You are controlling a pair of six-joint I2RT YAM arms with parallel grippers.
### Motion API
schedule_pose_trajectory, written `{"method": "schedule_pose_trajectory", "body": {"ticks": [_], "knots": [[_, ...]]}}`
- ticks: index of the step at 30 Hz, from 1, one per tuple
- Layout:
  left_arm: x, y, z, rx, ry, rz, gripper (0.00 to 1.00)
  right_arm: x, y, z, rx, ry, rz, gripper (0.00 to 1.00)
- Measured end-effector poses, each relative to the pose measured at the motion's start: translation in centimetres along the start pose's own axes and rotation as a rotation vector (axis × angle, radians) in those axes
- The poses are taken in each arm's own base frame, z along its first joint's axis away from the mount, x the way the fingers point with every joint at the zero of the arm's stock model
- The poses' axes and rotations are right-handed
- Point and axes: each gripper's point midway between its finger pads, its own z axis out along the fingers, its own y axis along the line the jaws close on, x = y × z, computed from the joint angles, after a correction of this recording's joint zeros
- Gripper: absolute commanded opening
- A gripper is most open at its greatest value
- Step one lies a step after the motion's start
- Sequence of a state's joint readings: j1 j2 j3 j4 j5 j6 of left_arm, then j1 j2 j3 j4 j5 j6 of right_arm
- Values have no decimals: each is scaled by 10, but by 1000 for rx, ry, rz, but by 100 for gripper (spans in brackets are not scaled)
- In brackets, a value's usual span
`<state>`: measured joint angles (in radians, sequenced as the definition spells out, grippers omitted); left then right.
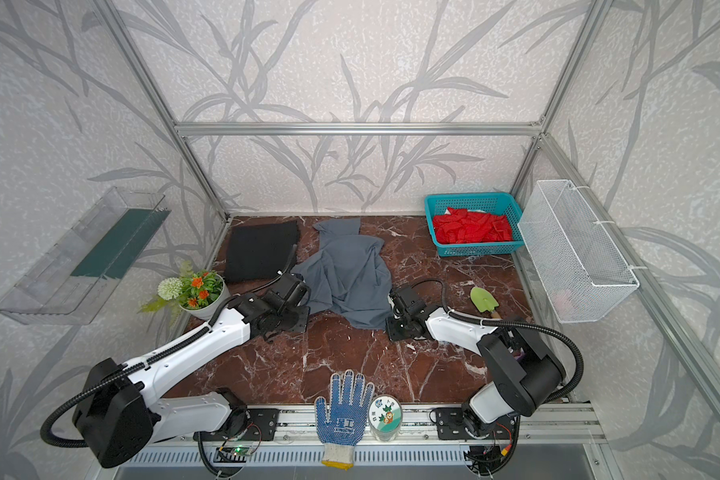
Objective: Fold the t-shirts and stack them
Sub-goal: 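Lift the grey t-shirt hem with both grippers and spread it apart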
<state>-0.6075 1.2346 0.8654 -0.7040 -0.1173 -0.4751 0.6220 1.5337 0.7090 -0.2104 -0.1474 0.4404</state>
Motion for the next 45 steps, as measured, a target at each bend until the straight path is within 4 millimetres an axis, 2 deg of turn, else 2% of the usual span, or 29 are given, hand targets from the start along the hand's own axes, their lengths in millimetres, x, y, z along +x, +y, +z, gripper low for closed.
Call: {"method": "schedule_pose_trajectory", "body": {"ticks": [1, 5, 8, 11, 14, 16, 19, 25, 28, 31, 35, 38, 45], "knots": [[0, 1, -2, -5, -4, -2, 0, -1, -1, 2, 7, 2, 1, 0], [-9, 6, -18, -15, -48, -21, 0, -6, -2, -2, 27, -3, -2, 0], [-26, 7, -39, -6, -123, -39, 0, -12, -5, -19, 47, -34, -11, 0], [-48, 14, -67, -6, -229, -71, 0, -35, -5, -57, 49, -137, -11, 0], [-70, 28, -97, -26, -334, -118, 0, -65, -4, -109, 45, -304, -24, 0], [-80, 41, -112, -48, -384, -151, 0, -80, -5, -146, 54, -400, -32, 0], [-88, 58, -129, -78, -439, -199, 0, -95, -5, -189, 77, -487, -50, 0], [-95, 91, -163, -122, -535, -296, 0, -111, -17, -248, 163, -583, -66, 0], [-100, 101, -186, -128, -596, -325, 0, -116, -28, -276, 208, -627, -47, 0], [-108, 103, -210, -113, -650, -337, 0, -125, -29, -309, 224, -696, -37, 0], [-126, 100, -242, -83, -722, -339, 0, -142, -11, -356, 191, -812, -63, 0], [-147, 98, -272, -70, -789, -330, 0, -158, 7, -391, 141, -908, -92, 0], [-213, 91, -372, -37, -1013, -297, 0, -211, 46, -462, 66, -1086, -168, 0]]}}
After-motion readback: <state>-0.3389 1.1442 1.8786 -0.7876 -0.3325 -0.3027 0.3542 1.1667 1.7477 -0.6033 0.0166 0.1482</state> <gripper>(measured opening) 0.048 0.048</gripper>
